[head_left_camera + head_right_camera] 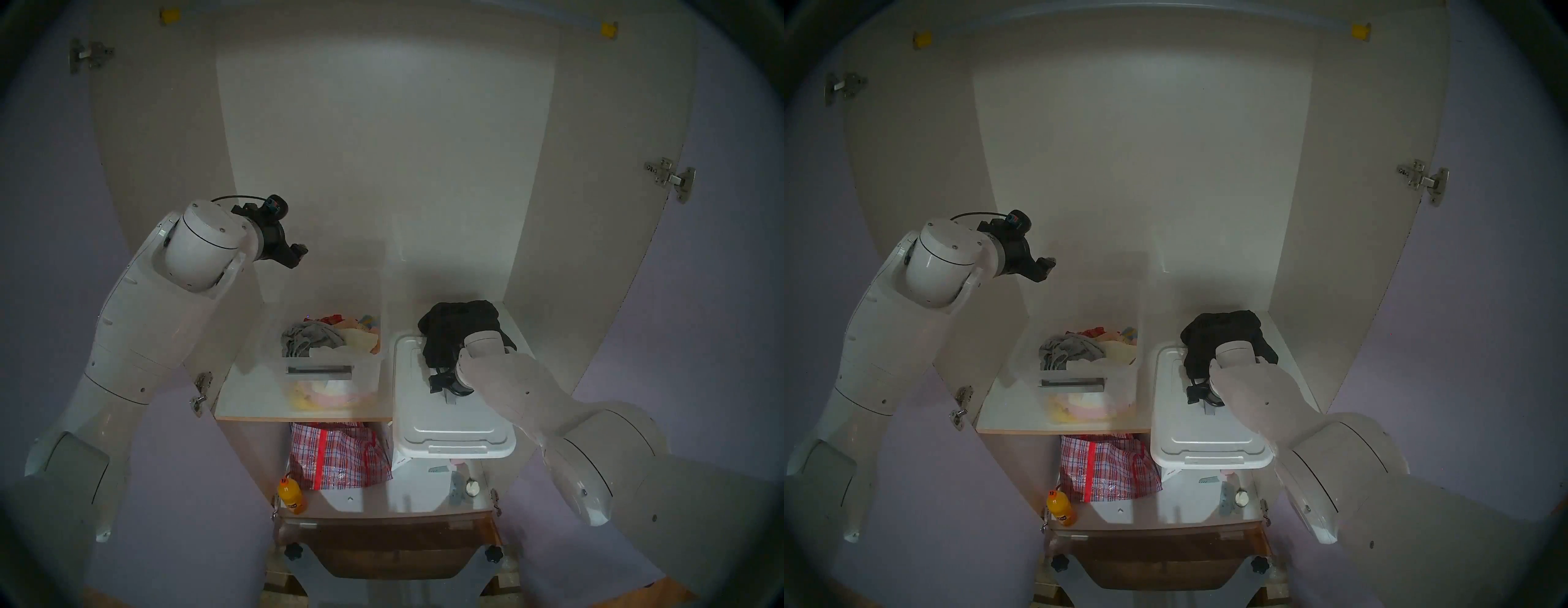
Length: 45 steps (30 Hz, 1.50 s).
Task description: Take clothing out of the storage bin and put the lid back on the bin
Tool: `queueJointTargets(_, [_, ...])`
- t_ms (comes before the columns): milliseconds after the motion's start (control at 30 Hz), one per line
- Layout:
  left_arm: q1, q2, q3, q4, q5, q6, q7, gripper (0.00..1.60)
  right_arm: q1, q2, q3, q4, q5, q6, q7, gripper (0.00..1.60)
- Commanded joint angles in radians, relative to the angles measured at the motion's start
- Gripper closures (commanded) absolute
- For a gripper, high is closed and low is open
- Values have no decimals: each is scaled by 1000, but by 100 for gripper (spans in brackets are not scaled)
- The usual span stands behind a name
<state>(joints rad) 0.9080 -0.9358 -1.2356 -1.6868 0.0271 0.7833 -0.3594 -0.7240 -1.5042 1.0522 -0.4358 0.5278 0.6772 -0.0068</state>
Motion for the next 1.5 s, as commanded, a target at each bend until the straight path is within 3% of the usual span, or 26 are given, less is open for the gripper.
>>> queueJointTargets(0, [-31, 0, -13, -22, 0, -10, 2, 0, 50, -25, -9, 15, -7, -90, 43, 0])
queueJointTargets(267, [-31, 0, -13, -22, 0, -11, 2, 0, 81, -53, -40, 97, -35, -166, 50, 0])
queueJointTargets(633, [-31, 0, -13, -22, -1, -11, 2, 0, 117, -67, -50, 194, -49, -214, 39, 1])
queueJointTargets(700, [-31, 0, -13, -22, -1, -11, 2, 0, 124, -69, -46, 213, -46, -213, 38, 26])
queueJointTargets(733, [-31, 0, -13, -22, -1, -11, 2, 0, 125, -69, -45, 219, -46, -217, 36, 46])
queueJointTargets(767, [-31, 0, -13, -22, -1, -10, 2, 0, 127, -68, -45, 223, -46, -222, 37, 50])
queueJointTargets(833, [-31, 0, -13, -22, -1, -10, 2, 0, 131, -68, -44, 232, -45, -226, 38, 72])
queueJointTargets(1233, [-31, 0, -13, -22, -1, -10, 2, 0, 146, -79, -32, 261, -42, -245, 25, 87])
queueJointTargets(1467, [-31, 0, -13, -21, -1, -10, 3, 0, 187, -81, 24, 266, -12, -206, 20, 89])
